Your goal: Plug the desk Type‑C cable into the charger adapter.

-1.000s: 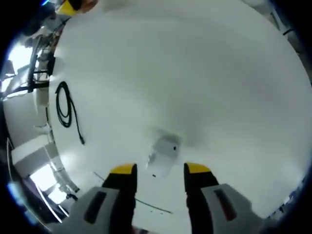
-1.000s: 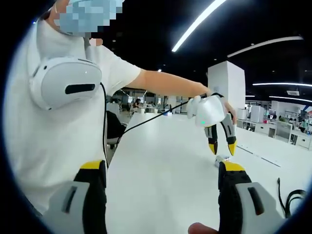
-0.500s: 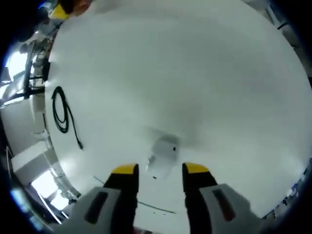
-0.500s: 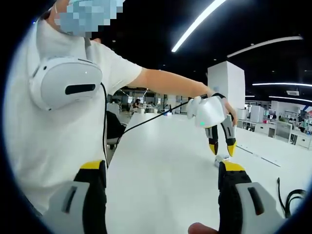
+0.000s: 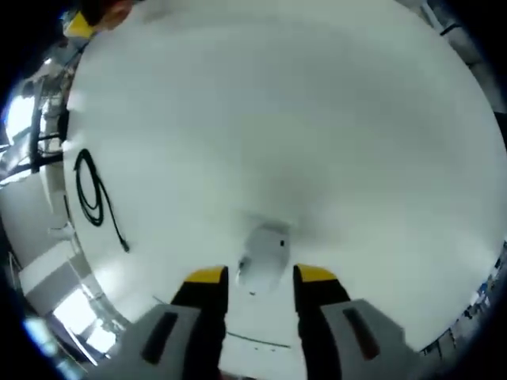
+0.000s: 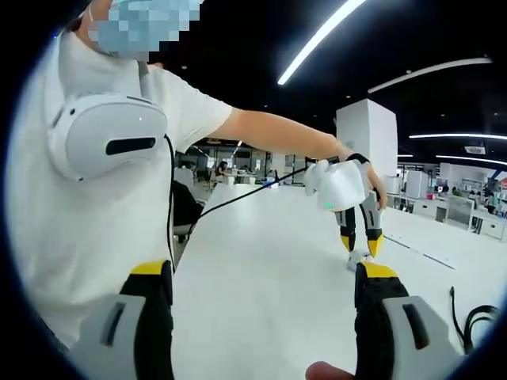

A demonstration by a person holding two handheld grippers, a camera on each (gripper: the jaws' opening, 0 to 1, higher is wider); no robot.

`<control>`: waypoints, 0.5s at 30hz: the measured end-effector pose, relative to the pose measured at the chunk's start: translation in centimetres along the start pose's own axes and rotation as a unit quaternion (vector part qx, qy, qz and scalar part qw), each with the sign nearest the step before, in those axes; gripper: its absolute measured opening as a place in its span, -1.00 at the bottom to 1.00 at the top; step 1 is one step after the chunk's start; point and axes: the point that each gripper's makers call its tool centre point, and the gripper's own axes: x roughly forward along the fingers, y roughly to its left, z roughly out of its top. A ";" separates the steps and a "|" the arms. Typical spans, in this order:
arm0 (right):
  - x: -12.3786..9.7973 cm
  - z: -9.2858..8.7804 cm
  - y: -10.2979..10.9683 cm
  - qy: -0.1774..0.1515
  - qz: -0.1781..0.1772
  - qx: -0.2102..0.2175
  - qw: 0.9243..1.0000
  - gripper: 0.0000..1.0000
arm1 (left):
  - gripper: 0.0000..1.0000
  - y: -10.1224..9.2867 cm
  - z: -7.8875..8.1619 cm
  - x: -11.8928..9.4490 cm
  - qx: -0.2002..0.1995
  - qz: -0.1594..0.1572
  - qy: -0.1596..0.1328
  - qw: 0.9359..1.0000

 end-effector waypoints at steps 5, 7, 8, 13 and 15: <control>-0.1 0.0 -0.1 -0.001 -0.001 0.001 1.000 0.94 | -0.35 0.0 -0.2 0.2 0.008 -0.011 -0.003 1.000; -0.1 -0.1 -0.1 -0.001 -0.001 0.003 1.000 0.94 | -0.34 -0.1 -0.2 0.4 0.016 -0.017 -0.005 1.000; -0.1 -0.1 -0.1 -0.001 0.000 0.003 1.000 0.94 | -0.32 -0.2 -0.2 0.4 0.018 -0.017 -0.005 1.000; -0.1 -0.1 -0.2 -0.002 -0.001 0.003 1.000 0.94 | -0.32 -0.3 -0.3 0.8 0.024 -0.023 -0.005 0.999; -0.2 -0.1 -0.2 -0.002 -0.001 0.003 1.000 0.94 | -0.31 -0.4 -0.2 0.9 0.027 -0.027 -0.007 0.999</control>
